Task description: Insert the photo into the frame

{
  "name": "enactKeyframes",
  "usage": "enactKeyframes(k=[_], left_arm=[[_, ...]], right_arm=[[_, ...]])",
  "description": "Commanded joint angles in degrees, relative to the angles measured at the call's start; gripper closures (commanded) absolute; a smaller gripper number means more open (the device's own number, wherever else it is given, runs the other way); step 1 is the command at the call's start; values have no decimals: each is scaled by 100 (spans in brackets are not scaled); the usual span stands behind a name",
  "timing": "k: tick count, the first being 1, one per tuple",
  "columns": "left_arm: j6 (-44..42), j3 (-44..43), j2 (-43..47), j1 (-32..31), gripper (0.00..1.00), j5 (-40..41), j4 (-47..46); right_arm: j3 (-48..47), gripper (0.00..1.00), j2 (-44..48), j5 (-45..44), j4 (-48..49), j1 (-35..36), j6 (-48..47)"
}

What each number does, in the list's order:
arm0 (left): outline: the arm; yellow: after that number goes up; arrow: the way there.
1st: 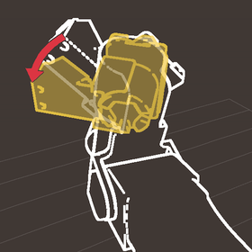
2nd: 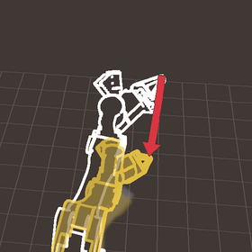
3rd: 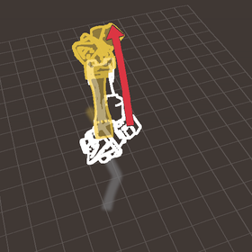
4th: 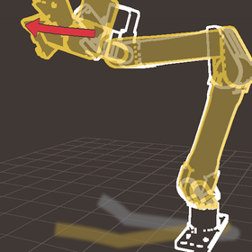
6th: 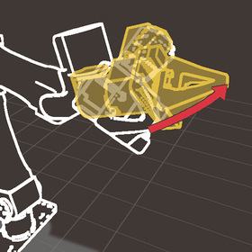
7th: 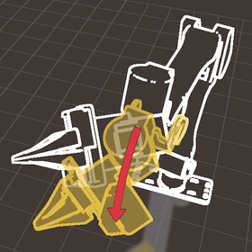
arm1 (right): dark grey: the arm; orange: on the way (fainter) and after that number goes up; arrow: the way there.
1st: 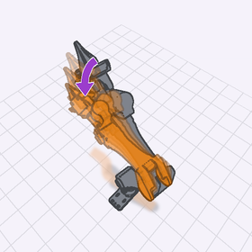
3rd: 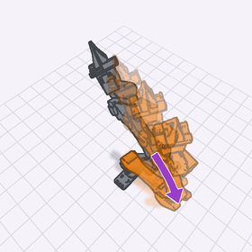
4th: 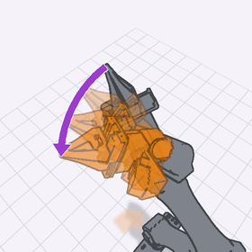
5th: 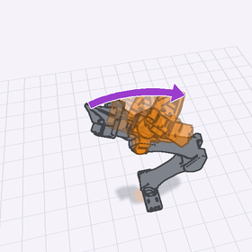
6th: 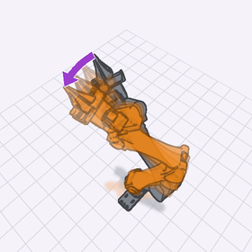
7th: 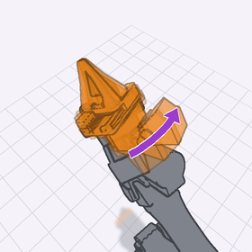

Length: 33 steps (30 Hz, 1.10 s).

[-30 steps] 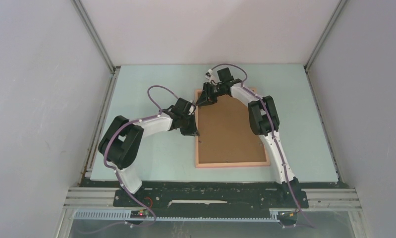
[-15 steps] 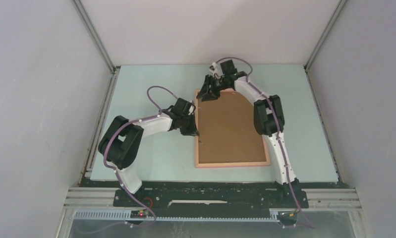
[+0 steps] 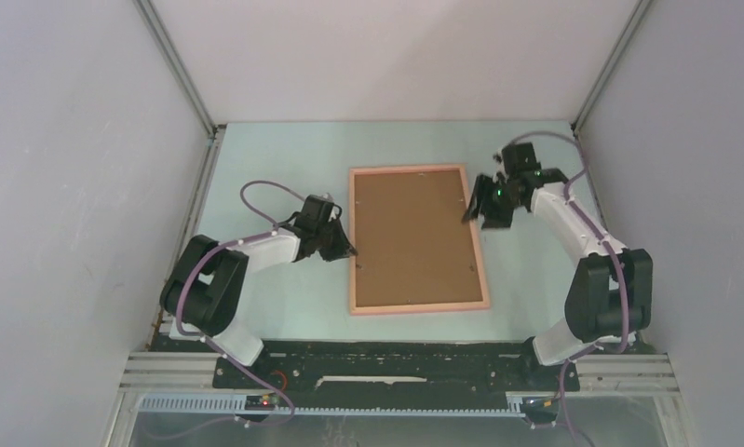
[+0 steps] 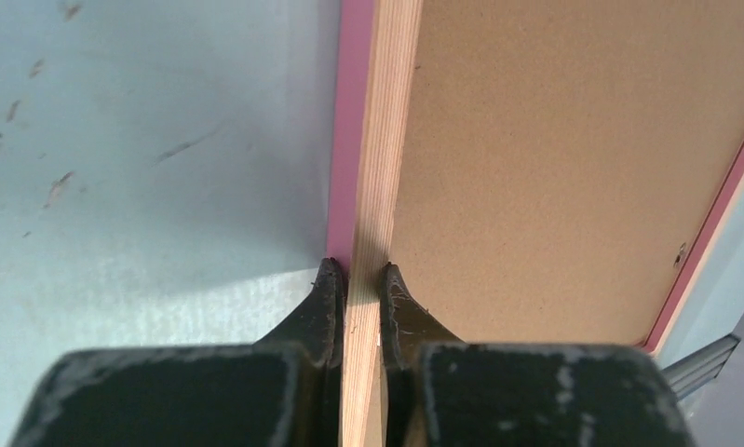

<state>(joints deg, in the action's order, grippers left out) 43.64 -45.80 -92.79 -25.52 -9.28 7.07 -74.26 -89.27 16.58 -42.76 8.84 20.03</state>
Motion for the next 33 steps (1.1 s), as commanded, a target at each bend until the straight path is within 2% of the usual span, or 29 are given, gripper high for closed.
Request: enactKeyframes(k=[1,5,11,16,20,22,27,31,33], left_arm=[[622,643,260,117,100,607,182],[628,752,425,117,100,429,75],[491,763,446,117,100,276,47],[449,792,473,117,100,217,31],[420,792,482,117,100,196,20],[405,784,482,117,100,198,31],[391,767,482,117,100,202,31],[378,740,460,115,100,208,31],[390,739,451,115,100,203,30]], right_arm=[[1105,37,567,-674,-445,10,-36],[1650,36,832,-848,-471,203,-33],[1992,35,554,-947,-51,305,80],[1977,40,103,-1372,310,554,249],[1935,44,-203,-1381,543,583,259],[1868,48,-352,-1448,504,608,243],[1851,50,-508,-1507,447,685,202],[1849,55,-595,-1607,448,709,198],[1846,61,-642,-1784,460,707,224]])
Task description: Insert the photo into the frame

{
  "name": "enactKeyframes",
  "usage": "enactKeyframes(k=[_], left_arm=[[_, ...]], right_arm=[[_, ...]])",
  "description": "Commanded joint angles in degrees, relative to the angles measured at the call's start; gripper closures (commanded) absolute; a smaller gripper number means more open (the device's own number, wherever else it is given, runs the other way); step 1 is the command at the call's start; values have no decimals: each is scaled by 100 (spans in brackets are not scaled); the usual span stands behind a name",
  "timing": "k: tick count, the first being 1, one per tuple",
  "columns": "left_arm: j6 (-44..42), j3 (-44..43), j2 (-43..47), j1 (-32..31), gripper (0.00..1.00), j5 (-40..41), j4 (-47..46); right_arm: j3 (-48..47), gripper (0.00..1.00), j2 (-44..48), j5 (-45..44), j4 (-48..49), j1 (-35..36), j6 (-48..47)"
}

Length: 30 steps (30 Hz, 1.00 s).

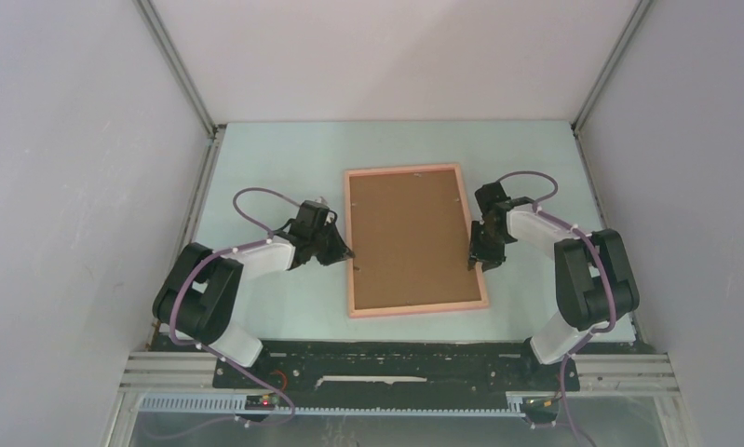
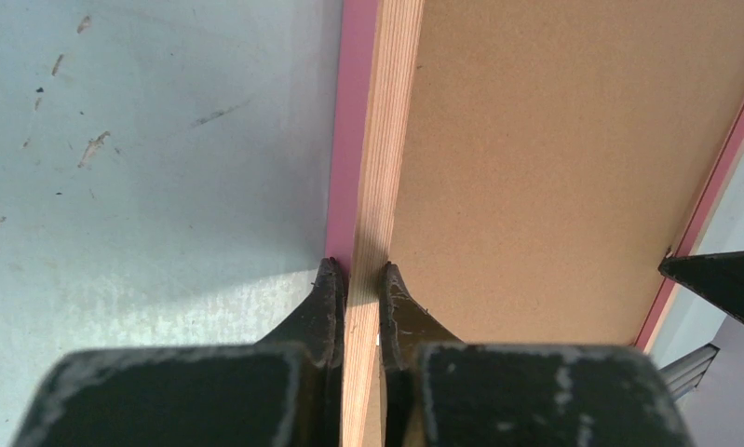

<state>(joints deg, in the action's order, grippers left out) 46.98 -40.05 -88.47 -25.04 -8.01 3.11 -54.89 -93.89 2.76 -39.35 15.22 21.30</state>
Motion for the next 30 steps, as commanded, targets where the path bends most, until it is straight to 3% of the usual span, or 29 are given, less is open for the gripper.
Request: enactKeyframes(k=[1,7,11,13,17,19,25,30], left_arm=[[57,164,15,68,100,71,419],[38,195,18,69,100,87,404],[48,230,27,66,100,89,374],[40,235,30,69,100,84,370],[39,236,14,70,100,56,339],[32,236,-2,78,100,35,324],[39,235,-4,75,100,8,297],[33,243,22,78,100,22,299]], right_arm=[[-92,64,-212,-487,125,68,117],[-92,99,-280,-893,173,184,199],[-97,100,-202,-958,267,223,227],[-111,96,-84,-918,222,235,249],[-115,72,245,-834,99,370,169],[-108,65,351,-741,37,434,183],[-81,56,526,-445,152,461,184],[-113,58,173,-748,140,462,157]])
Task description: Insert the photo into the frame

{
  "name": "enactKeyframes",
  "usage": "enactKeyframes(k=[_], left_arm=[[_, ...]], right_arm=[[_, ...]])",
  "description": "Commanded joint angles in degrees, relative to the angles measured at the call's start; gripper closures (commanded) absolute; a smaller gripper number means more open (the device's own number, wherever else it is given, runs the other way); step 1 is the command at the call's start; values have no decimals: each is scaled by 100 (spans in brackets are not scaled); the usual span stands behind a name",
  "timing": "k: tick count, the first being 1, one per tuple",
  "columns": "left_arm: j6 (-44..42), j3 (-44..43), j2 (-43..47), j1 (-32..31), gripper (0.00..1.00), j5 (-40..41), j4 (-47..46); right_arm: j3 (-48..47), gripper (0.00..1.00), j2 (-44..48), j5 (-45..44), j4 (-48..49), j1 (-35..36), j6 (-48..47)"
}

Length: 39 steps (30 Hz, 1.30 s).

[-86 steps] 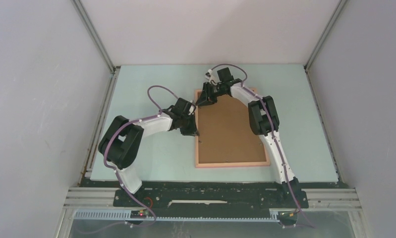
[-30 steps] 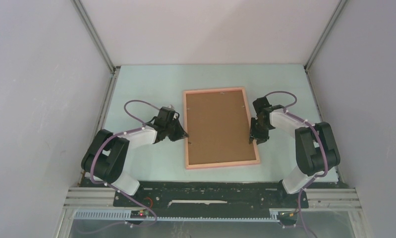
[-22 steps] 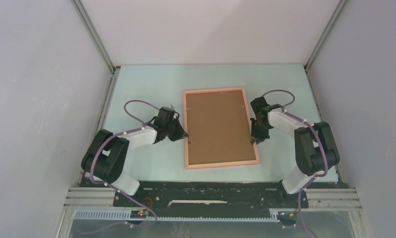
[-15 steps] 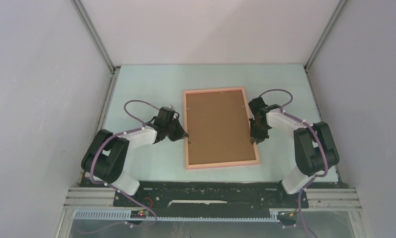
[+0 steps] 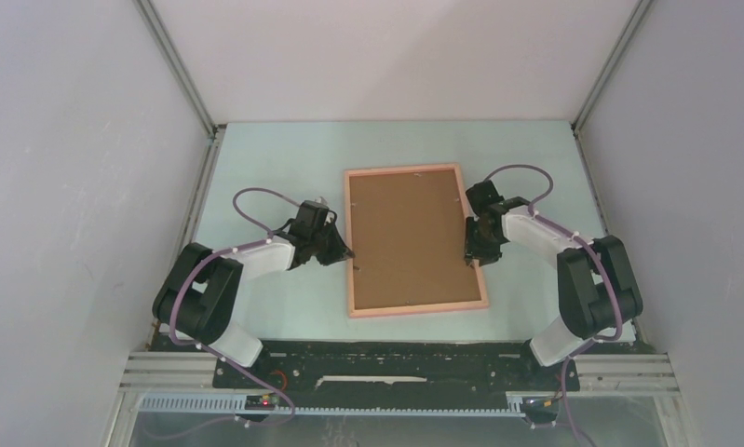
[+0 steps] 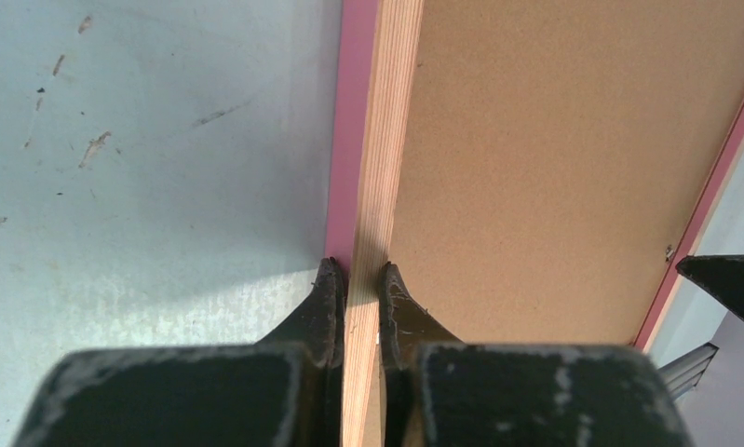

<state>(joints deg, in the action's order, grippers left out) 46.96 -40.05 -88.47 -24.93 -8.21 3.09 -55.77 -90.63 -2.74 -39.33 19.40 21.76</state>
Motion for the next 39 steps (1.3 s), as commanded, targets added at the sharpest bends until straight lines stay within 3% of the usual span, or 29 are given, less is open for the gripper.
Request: enactKeyframes(k=[1,9,25,32,39], left_arm=[[32,244,25,67,100,41,305],[33,246,27,82,100,35,302],[23,244,18,98,100,27,288],[15,261,32,111,100,36,290],[-27,235,48,108,100,18,296]], right_arm=[[-26,58,-200,-223,164,72,89],[-71,63,-471,-492,203,186,14],[-93,51,-388,-1086,-112,300,30],[64,44,146,-516,75,39,22],[110,45,-69,-128,324,-197,-113]])
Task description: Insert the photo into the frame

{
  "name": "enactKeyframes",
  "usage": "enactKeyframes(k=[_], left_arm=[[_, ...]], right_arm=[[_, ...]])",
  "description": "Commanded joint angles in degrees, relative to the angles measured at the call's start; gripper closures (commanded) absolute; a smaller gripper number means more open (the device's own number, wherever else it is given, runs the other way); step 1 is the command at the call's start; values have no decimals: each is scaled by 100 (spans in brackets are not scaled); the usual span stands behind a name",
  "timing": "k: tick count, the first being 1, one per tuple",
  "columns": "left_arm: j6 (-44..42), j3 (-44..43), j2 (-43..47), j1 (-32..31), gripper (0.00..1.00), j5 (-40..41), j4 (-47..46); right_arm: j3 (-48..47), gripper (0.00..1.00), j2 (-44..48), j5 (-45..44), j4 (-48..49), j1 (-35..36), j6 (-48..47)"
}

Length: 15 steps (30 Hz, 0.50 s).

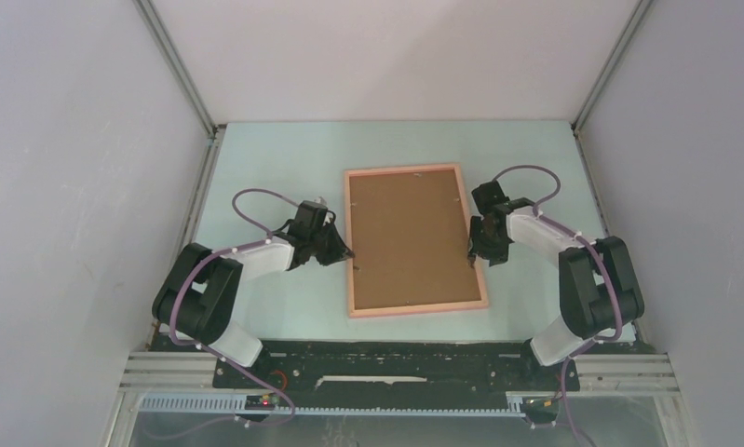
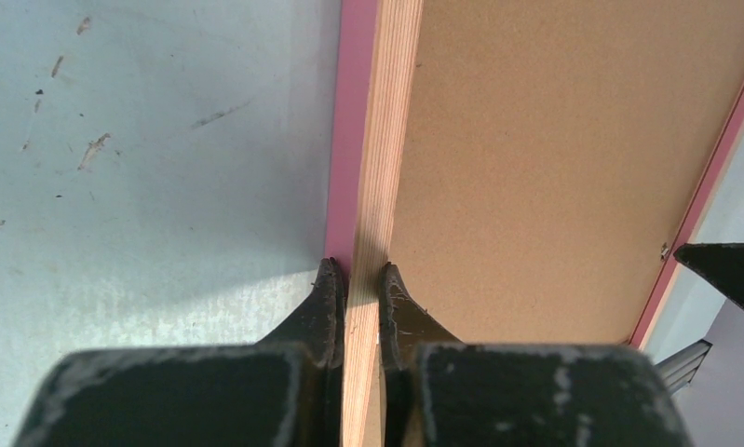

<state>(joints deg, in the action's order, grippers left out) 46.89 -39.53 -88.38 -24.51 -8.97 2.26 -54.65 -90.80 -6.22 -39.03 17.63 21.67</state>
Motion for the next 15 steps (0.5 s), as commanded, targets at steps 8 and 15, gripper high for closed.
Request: enactKeyframes(k=[8,15], left_arm=[[-24,166,36,68,100,82,401],[-14,156,49,69,100,100,427]], right_arm=[[2,50,-313,-66,339,228,-146],[2,62,-405,-61,333,279,-166]])
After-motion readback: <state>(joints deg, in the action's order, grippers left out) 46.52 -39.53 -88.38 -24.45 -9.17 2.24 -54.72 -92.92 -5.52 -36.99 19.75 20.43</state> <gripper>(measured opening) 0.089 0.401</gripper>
